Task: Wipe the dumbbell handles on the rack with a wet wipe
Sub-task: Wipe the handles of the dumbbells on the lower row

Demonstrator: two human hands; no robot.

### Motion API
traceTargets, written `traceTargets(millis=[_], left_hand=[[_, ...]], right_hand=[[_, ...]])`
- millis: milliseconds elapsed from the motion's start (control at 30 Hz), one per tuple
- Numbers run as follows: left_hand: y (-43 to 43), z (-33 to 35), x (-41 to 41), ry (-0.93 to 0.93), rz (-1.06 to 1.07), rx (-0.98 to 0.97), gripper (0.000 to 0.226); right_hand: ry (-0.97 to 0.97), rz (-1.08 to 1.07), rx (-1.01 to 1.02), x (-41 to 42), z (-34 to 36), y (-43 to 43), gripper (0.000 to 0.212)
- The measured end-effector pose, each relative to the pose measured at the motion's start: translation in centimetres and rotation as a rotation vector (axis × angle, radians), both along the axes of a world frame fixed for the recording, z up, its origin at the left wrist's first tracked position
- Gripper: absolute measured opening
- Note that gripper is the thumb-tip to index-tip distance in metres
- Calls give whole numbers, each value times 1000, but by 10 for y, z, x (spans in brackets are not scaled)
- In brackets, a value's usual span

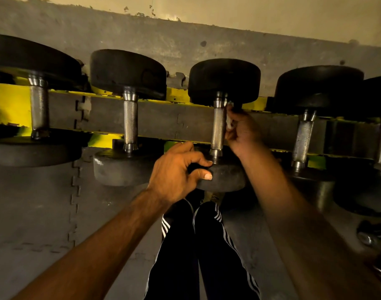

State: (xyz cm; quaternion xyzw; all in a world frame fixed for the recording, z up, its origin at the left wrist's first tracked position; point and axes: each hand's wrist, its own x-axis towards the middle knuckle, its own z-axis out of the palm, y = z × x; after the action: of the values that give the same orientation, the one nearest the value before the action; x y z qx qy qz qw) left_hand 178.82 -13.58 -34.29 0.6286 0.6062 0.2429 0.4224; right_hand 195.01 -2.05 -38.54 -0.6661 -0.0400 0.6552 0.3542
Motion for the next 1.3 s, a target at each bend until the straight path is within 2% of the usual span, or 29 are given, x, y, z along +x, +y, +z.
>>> traceTargets(millis=[67, 133, 233, 300, 367, 433, 567, 633, 700, 767, 833, 900, 967, 1067, 1133, 1200, 1233, 1300], left_hand=[[0, 0, 0, 6, 2, -2, 34], [0, 0, 0, 8, -1, -5, 34], [0, 0, 0, 15, -3, -10, 31], [0, 1, 0, 9, 0, -13, 31], [1, 2, 0, 7, 1, -12, 33], [1, 1, 0, 7, -3, -14, 34], [2, 0, 0, 2, -17, -8, 36], [1, 0, 0, 1, -14, 2, 37], [0, 0, 0, -5, -3, 12, 36], [0, 0, 0, -4, 5, 14, 35], [0, 0, 0, -9, 8, 10, 35], [0, 0, 0, -15, 3, 5, 35], [0, 1, -1, -9, -3, -5, 36], [1, 2, 0, -12, -6, -13, 37], [1, 2, 0, -12, -4, -13, 39], [0, 2, 0, -13, 8, -16, 40], [-1, 2, 0, -14, 14, -15, 39], [-2, 1, 0, -11, 21, -5, 38]], right_hand=[[-335, 58, 155, -6, 3, -7, 13], [-635, 175, 424, -10, 8, -14, 15], [-1084, 614, 805, -12, 12, -14, 16], [-1257, 872, 927, -14, 12, -10, 22], [-1359, 1071, 946, -17, 10, -10, 29], [-1384, 1193, 924, -16, 7, -11, 29], [-1329, 1465, 894, -12, 11, -12, 4], [-1334, 1601, 944, -10, 19, -16, 6], [-1214, 1709, 965, -2, 26, -16, 6], [-1150, 1637, 909, 5, 33, -11, 12], [-1195, 1461, 880, 6, 35, -4, 17], [-1186, 1442, 791, -5, 33, 2, 22], [-1168, 1587, 626, -22, 31, 7, 22], [-1342, 1770, 400, -36, 39, 7, 17], [-1314, 1795, 513, -29, 45, 4, 18], [-1089, 1749, 719, -11, 49, 3, 17], [-1020, 1704, 771, -1, 51, 7, 16], [-1022, 1547, 839, 16, 44, 15, 18]])
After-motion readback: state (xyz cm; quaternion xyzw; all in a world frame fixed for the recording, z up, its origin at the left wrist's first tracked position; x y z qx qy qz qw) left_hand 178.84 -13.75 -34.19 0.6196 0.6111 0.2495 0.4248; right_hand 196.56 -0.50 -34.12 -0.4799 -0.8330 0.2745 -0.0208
